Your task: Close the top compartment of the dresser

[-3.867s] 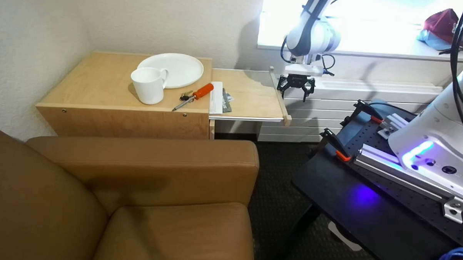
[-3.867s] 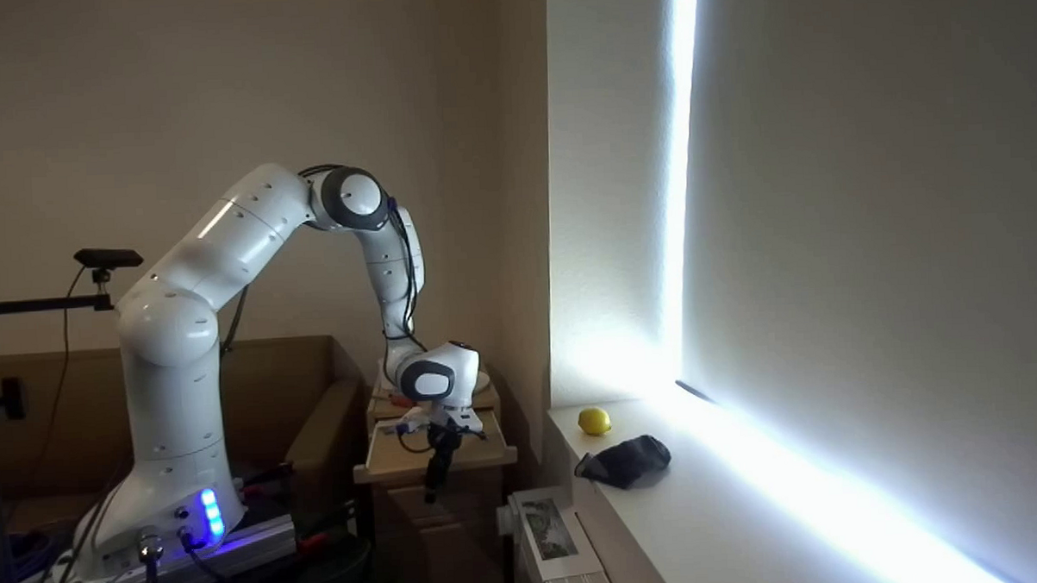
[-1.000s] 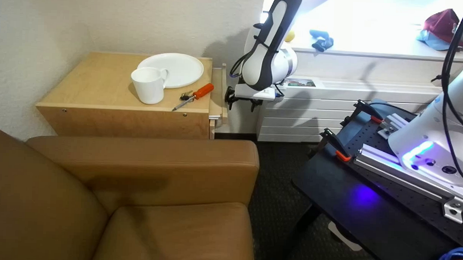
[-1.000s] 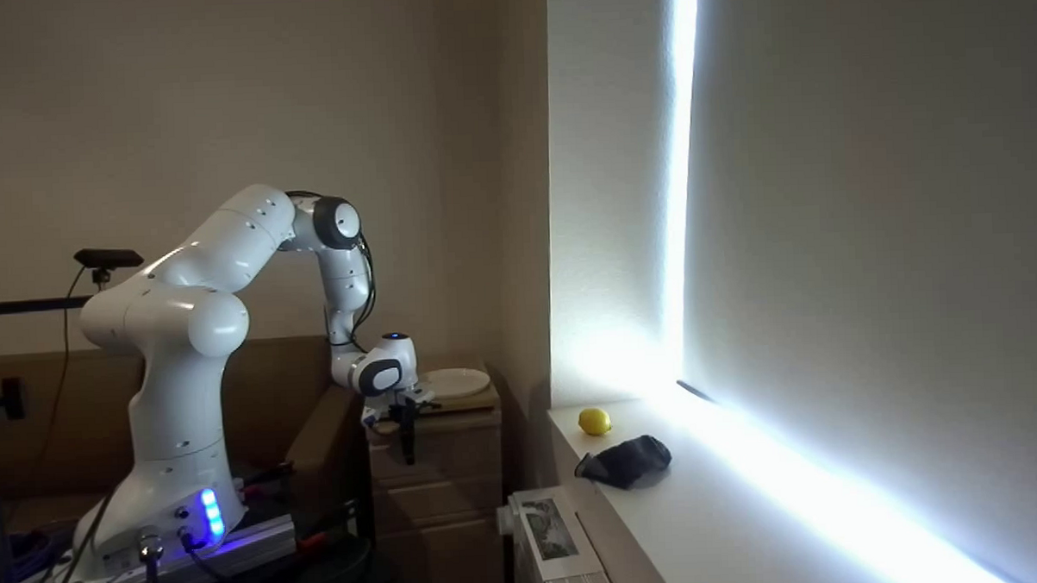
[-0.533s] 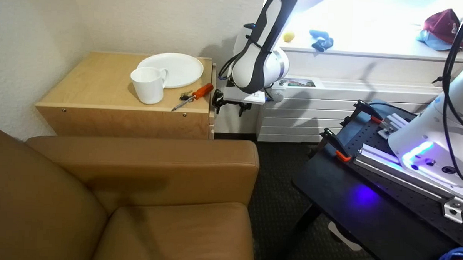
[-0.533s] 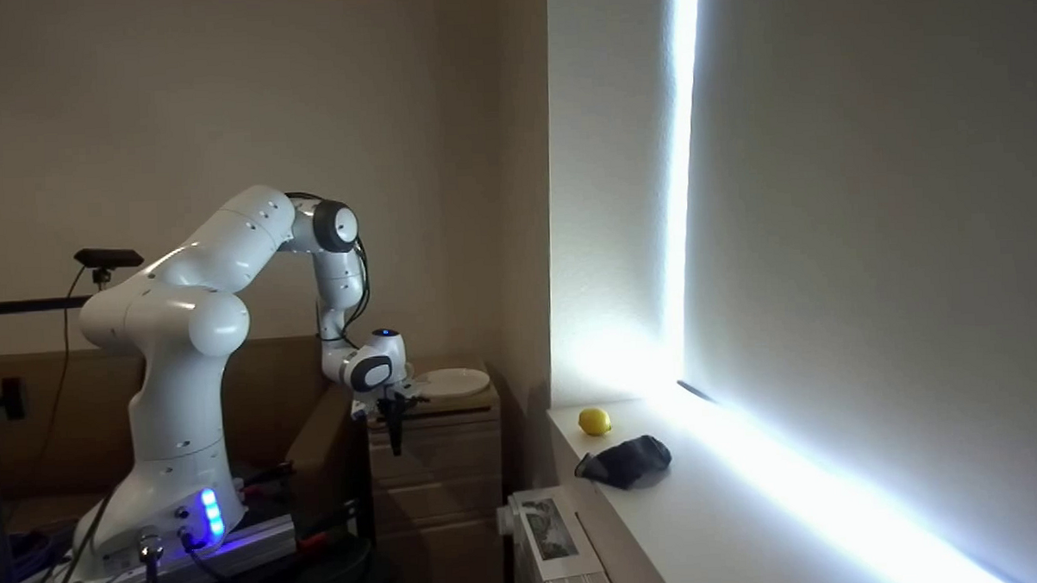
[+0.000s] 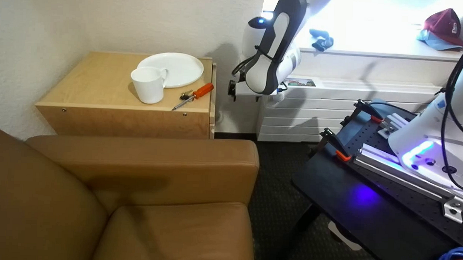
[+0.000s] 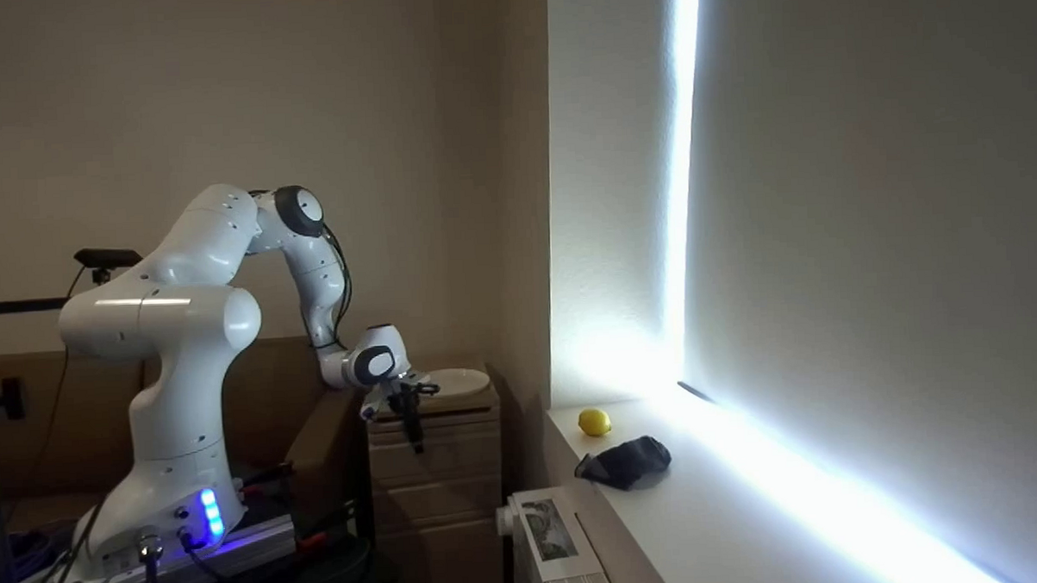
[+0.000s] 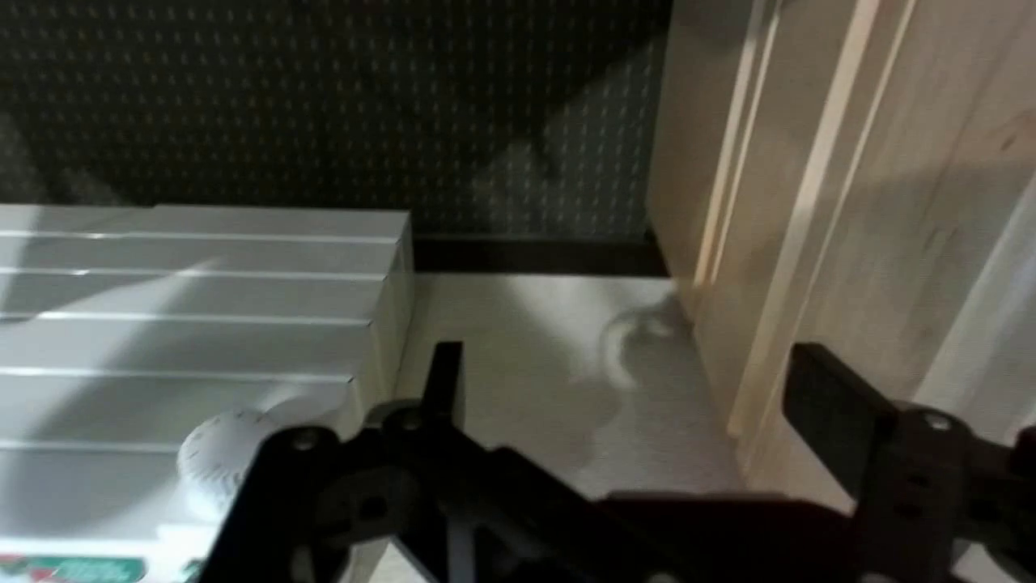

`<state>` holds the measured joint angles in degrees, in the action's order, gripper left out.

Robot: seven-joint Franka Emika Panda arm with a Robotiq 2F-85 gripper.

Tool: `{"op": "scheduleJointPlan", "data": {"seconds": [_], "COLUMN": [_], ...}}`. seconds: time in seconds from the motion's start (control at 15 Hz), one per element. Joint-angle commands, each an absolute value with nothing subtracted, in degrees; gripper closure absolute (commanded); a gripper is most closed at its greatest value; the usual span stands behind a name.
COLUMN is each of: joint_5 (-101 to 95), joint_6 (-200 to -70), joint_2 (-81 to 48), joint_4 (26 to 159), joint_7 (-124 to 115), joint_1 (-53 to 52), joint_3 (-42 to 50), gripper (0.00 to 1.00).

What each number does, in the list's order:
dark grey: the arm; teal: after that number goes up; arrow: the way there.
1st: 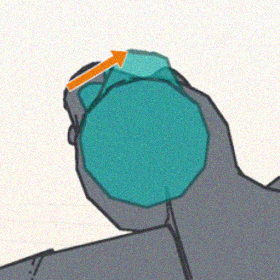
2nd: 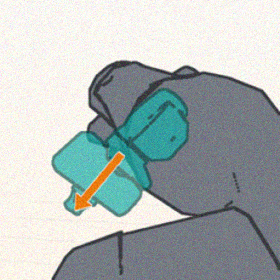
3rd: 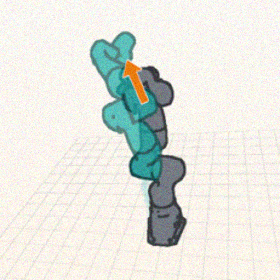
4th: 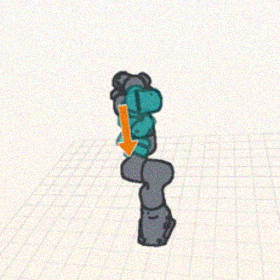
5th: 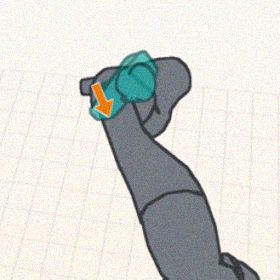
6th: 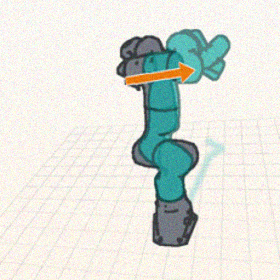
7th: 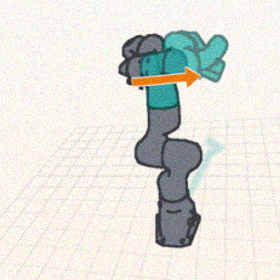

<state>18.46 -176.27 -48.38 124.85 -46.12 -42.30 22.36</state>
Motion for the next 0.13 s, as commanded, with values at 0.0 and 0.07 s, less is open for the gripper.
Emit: {"op": "scheduleJointPlan", "data": {"seconds": [0.0,0.07], "joint_5": [17.15,16.5], "joint_6": [-171.34,-169.7], "joint_2": [-44.0,-41.04], "joint_4": [130.4,131.77], "joint_7": [-48.83,-47.2], "joint_1": [-45.79,-43.25], "joint_3": [31.82,31.2], "gripper": [0.0,0.0]}}
